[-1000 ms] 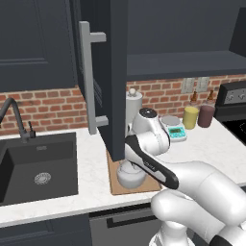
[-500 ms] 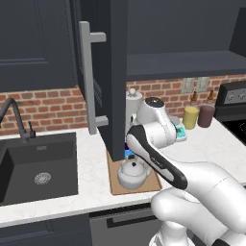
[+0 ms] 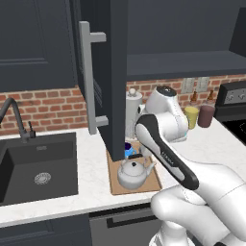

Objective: Pick the kettle from the counter and place it on the tray. Then pick the mug from the cabinet and place it on the tray. Then close the cabinet doors.

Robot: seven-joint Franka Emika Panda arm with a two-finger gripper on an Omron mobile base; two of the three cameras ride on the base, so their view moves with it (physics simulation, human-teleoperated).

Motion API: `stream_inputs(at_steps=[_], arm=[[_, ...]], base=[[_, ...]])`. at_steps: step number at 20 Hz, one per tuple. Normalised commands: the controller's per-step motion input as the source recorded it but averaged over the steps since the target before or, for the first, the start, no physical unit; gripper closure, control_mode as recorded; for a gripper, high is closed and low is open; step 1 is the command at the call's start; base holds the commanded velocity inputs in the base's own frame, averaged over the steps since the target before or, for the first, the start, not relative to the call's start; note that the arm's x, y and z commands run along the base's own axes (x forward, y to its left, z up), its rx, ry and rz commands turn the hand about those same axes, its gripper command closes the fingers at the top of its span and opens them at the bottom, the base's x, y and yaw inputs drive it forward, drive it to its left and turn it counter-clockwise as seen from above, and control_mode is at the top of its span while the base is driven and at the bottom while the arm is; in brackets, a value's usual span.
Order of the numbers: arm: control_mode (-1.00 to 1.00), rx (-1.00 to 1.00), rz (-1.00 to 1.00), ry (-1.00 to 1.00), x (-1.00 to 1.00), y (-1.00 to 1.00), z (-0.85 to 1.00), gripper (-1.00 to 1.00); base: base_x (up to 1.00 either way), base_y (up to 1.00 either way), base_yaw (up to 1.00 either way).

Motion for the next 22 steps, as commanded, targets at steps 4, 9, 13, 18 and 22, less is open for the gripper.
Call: stream_inputs(at_steps=[4, 9, 13, 18, 22], arm=[[-1.00, 0.06, 0.00, -0.08, -0.35, -0.30, 0.37, -1.00], [-1.00, 0.15, -0.02, -0.17, -0.81, -0.52, 0.03, -1.00], [-1.00, 0.26, -0.10, -0.27, -1.00, -0.76, -0.02, -1.00], [-1.00, 0.26, -0.13, -0.14, -0.63, -0.80, 0.15, -1.00], [-1.00, 0.25, -0.11, 0.00, -0.06, -0.76, 0.08, -1.00]], base=[[0.00, 0.00, 0.00], [0.00, 0.00, 0.00], [0.00, 0.00, 0.00], [0.00, 0.00, 0.00], [0.00, 0.00, 0.00]])
